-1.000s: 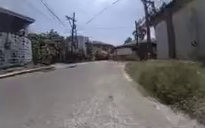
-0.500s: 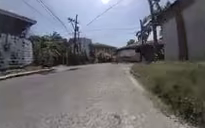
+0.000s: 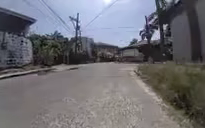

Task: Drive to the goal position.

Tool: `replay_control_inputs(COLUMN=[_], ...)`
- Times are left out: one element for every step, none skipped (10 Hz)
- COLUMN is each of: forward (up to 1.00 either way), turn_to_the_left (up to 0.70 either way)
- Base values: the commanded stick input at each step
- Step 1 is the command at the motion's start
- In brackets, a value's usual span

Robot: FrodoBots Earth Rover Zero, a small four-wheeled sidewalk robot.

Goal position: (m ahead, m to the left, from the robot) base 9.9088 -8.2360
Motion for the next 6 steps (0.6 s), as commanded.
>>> replay_control_inputs(forward=[1.00,1.00,1.00,1.00,1.00,1.00], turn_to_the_left=[0.06,0.06,0.06,-0.27,-0.34,-0.34])
